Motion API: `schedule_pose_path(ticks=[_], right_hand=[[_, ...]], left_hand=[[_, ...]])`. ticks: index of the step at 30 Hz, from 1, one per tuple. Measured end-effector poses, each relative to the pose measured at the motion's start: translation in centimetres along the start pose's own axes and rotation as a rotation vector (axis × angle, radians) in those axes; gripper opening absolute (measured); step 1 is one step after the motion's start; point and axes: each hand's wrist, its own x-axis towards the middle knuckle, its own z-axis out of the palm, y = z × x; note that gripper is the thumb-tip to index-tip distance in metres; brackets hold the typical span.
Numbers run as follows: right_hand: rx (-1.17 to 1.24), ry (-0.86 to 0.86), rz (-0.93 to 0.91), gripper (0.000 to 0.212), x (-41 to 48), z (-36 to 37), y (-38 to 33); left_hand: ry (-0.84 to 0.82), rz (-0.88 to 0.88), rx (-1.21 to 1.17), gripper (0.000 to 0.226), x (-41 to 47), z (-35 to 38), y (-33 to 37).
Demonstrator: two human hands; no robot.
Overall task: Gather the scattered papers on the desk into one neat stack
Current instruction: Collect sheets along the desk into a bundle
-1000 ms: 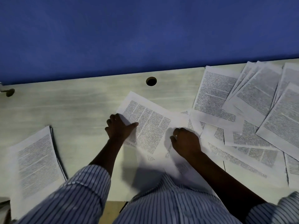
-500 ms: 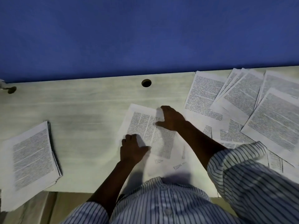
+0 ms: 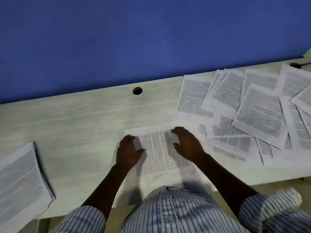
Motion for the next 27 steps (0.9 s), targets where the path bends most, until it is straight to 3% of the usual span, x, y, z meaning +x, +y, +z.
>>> schedule_pose_path(ticks=[4,9,13,19,24,27], right_hand=[[0.153,0.451,0.434,0.038,-6.8,0.4,0.2],[0.186,0.515,0.908,0.052,-13.9,2.7,2.2],[0.286,0.533,0.972,0.057,-15.6,3.8,2.1],[0.338,0.448,0.957,0.054,-14.8,4.8,-0.4],[0.369,0.444,0.942,0.028,-16.9,6.1,-1.8],[0.437,0.515,0.981,0.028,-18.4,6.5,-2.6]], left_hand=[[-0.113,0.201,0.173,0.097,4.5,-0.1,3.4],[-0.188,0.205,0.365,0.100,5.9,0.8,5.9],[-0.153,0.246,0.440,0.095,4.0,2.4,6.3],[-0.154,0.235,0.328,0.089,-1.0,4.9,7.1],[-0.257,0.284,0.266,0.081,-3.7,5.6,6.3],[-0.307,0.327,0.265,0.070,-4.0,5.2,5.6]])
